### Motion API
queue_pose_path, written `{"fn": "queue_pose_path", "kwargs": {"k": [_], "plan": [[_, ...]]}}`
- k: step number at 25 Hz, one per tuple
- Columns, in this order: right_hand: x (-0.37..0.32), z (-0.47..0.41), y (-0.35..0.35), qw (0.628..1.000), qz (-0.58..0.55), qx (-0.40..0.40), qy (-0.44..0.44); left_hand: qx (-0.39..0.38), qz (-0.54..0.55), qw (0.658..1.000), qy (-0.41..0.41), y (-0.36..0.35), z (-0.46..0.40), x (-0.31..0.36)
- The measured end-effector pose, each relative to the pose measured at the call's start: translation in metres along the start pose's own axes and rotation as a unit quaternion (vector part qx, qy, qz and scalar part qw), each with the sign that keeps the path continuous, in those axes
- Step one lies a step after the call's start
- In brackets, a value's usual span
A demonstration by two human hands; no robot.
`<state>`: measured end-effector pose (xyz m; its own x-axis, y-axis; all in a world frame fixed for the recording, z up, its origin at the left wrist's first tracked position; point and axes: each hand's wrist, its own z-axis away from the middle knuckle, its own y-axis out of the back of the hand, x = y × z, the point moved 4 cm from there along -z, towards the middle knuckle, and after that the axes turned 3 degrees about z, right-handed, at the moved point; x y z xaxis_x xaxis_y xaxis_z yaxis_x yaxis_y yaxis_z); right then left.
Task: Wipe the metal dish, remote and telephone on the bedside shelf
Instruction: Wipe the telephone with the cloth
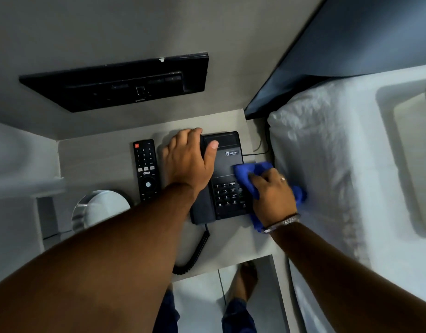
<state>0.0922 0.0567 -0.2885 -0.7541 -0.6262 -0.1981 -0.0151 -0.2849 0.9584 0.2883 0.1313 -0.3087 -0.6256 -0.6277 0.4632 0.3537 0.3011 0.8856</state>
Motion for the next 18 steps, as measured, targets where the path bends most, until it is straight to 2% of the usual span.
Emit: {"fn": "queue_pose_path", "kwargs": {"k": [1,2,5,7,10,12,15,16,18], "plan": [[0.004,0.007,0.002,1.000,-0.006,0.008,-0.028,-0.002,-0.002,1.000,0.002,0.000,0.000,0.000],[0.001,0.013,0.003,0.999,-0.021,0.022,-0.020,-0.002,-0.003,1.000,0.004,-0.001,0.001,-0.001],[-0.045,0.023,-0.006,0.994,-0.051,0.022,0.094,0.010,-0.001,1.000,0.002,-0.003,0.000,-0.001],[-0.068,0.021,-0.014,0.990,-0.057,0.019,0.131,0.016,0.010,1.000,-0.002,-0.003,0.001,-0.001],[-0.053,0.014,-0.013,0.984,-0.016,0.020,0.178,0.023,0.025,0.999,-0.009,-0.003,-0.001,-0.004],[-0.016,0.017,-0.009,0.991,0.005,0.019,0.133,0.017,0.025,1.000,-0.010,-0.004,0.001,-0.004],[0.028,0.031,-0.001,0.999,0.010,0.022,-0.021,0.014,0.019,1.000,-0.003,-0.004,0.000,-0.005],[0.028,0.031,0.001,0.999,0.008,0.036,-0.017,0.013,0.017,1.000,-0.003,-0.005,0.000,-0.005],[0.007,0.016,0.003,0.997,0.004,0.053,0.050,0.017,0.010,1.000,-0.006,-0.006,-0.001,-0.005]]}}
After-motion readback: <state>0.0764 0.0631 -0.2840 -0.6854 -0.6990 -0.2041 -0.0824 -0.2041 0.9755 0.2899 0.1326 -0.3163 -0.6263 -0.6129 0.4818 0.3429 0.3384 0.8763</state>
